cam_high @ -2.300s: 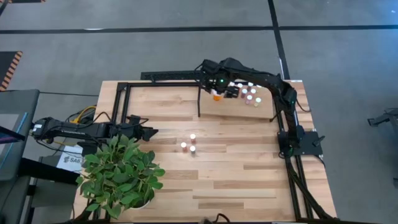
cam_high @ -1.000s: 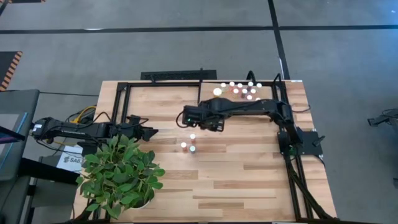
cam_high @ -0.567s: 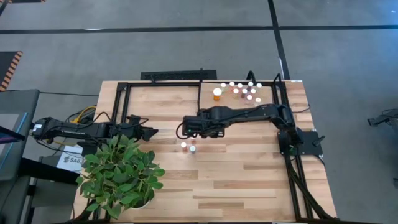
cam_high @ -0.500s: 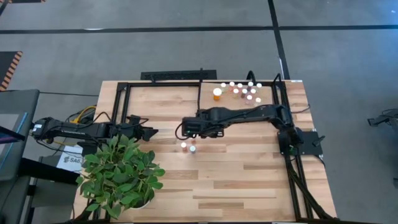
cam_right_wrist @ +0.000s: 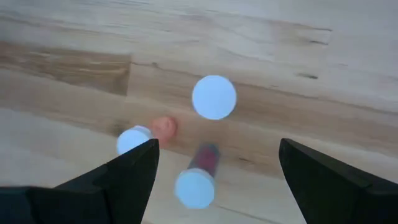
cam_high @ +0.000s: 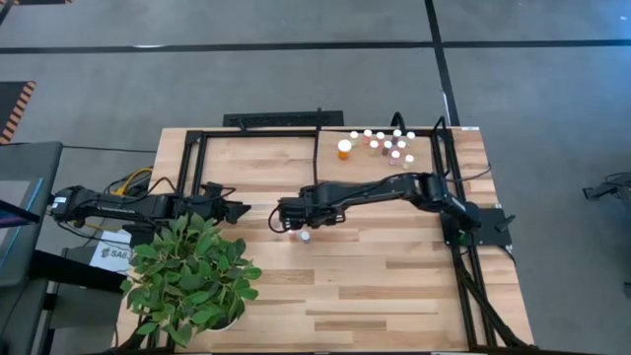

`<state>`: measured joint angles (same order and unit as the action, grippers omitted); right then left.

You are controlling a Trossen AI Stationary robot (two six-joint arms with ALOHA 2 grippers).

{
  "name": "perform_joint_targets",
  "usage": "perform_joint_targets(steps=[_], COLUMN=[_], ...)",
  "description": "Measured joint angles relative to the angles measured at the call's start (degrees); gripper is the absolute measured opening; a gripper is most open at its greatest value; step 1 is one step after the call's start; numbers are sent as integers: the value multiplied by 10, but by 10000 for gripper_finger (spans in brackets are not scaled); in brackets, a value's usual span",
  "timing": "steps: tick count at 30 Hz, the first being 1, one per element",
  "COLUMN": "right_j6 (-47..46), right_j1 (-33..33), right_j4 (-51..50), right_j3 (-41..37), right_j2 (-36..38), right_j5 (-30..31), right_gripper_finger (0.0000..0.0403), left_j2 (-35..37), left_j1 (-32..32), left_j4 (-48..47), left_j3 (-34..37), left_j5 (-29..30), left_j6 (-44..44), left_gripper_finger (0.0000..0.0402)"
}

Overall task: Pick and place medicine bottles onto shelf by color
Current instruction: Put the pink pill bottle on the shelf

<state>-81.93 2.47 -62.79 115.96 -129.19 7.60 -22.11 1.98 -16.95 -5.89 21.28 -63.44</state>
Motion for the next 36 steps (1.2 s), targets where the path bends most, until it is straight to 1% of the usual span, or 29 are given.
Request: perform_joint_targets(steps=[2,7,11,19,25,36], right_j6=[6,16,28,29,29,29], right_j1=[-1,-11,-16,-27,-37,-34], right_j4=[17,41,45,47,46,52], right_j3=[2,3,1,1,1,1], right_j2=[-17,-32,-51,-53,-52,-52], right_j5=[0,1,1,0,0,-7], right_gripper_finger=[352,352,352,345,304,225], left_j2=[0,0,0,0,0,0], left_j1=[0,0,0,0,0,0], left_j4=[0,-1,-1,0,0,0], left_j3=[0,0,0,0,0,0], left_j5=[0,0,0,0,0,0], left_j6=[0,0,0,0,0,0], left_gripper_finger=[265,265,265,265,265,265])
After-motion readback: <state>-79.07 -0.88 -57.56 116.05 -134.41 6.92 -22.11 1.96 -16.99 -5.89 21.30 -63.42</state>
